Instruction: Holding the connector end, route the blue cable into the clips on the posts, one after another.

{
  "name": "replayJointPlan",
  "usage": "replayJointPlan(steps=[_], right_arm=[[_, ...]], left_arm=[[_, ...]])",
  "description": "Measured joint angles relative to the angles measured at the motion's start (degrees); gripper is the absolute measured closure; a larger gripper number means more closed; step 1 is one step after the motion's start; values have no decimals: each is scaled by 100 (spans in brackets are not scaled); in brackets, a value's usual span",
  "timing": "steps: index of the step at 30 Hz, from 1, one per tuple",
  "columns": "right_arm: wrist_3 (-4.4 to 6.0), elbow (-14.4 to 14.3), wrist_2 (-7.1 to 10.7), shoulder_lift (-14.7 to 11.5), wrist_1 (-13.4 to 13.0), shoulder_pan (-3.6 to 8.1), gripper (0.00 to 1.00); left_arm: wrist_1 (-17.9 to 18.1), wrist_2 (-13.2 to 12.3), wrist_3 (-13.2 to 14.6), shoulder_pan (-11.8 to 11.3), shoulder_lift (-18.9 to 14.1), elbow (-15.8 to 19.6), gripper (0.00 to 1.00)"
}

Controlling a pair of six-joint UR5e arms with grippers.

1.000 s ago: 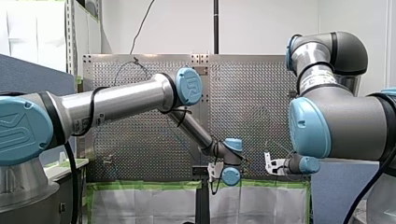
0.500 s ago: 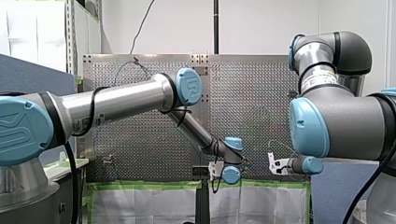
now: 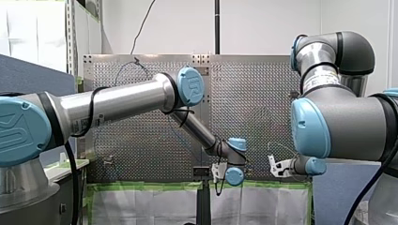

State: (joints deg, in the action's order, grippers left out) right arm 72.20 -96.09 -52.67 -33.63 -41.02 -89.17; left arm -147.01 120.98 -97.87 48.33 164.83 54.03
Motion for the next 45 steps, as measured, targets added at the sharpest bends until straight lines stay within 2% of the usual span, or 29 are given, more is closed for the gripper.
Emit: replayJointPlan(steps=[4,7,13,17,21,31,35,39,41,45], right_arm=[[-164,0,120,-2,122,14,100],[-208,-1,194,-6,146,29,100],[-256,-60,342,-92,137,51,100],[-205,-134,341,-265,134,58,100],[-40,-150,197,-444,89,57,100],[569,-156,-362,-472,-462,-85,100],[822,-154,-417,-441,-692,-131,100],[1049,-154,-433,-398,-778,-132,100],[1120,-153,-444,-348,-794,-118,100],[1190,-154,-453,-277,-803,-85,100]], left_arm=[[-10,39,-42,33,-1,0,100],[-11,48,-68,47,0,0,100],[1,49,-157,50,0,0,100],[4,43,-199,48,-1,0,100],[8,28,-208,26,0,-1,100],[6,-94,-254,-62,0,-1,100],[7,-200,-305,-74,1,-1,100],[15,-289,-336,-75,5,-31,100],[19,-321,-342,-82,6,-58,100],[21,-348,-345,-118,7,-140,100]])
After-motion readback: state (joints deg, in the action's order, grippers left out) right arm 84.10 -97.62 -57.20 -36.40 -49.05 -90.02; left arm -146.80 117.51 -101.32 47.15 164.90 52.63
